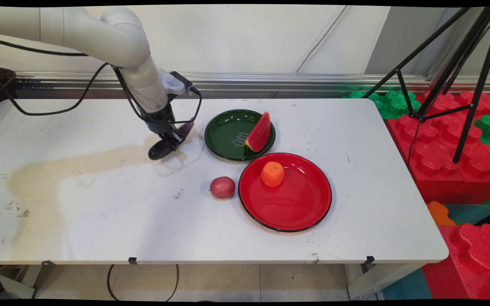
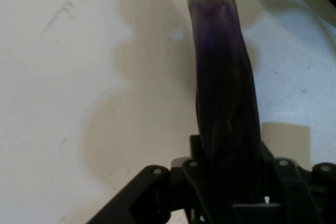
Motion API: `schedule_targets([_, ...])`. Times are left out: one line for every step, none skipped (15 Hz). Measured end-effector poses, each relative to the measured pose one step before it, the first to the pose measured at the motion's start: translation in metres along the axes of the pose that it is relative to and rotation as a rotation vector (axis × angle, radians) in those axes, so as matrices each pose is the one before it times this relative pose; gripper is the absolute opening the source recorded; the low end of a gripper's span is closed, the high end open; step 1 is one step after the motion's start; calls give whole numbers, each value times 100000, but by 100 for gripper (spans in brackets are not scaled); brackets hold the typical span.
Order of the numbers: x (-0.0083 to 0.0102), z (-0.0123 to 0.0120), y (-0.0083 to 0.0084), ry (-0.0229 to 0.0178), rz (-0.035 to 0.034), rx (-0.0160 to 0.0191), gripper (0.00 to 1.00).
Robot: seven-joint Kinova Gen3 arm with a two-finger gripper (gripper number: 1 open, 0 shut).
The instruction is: Place the picked object on the table
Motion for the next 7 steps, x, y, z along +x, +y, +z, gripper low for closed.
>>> schedule_targets([24, 115, 53, 150, 237, -286, 0])
schedule_targets([38, 154, 74, 214, 389, -403, 100])
schedule_targets([58, 69, 60, 406, 574, -286, 100])
schedule_targets([61, -46, 31, 634, 551, -107, 100])
schedule_targets([48, -80, 9, 577, 390, -11, 100])
schedule_targets([19, -92, -7, 351, 282, 127, 100])
schedule_targets([21, -230, -20, 598, 424, 239, 100])
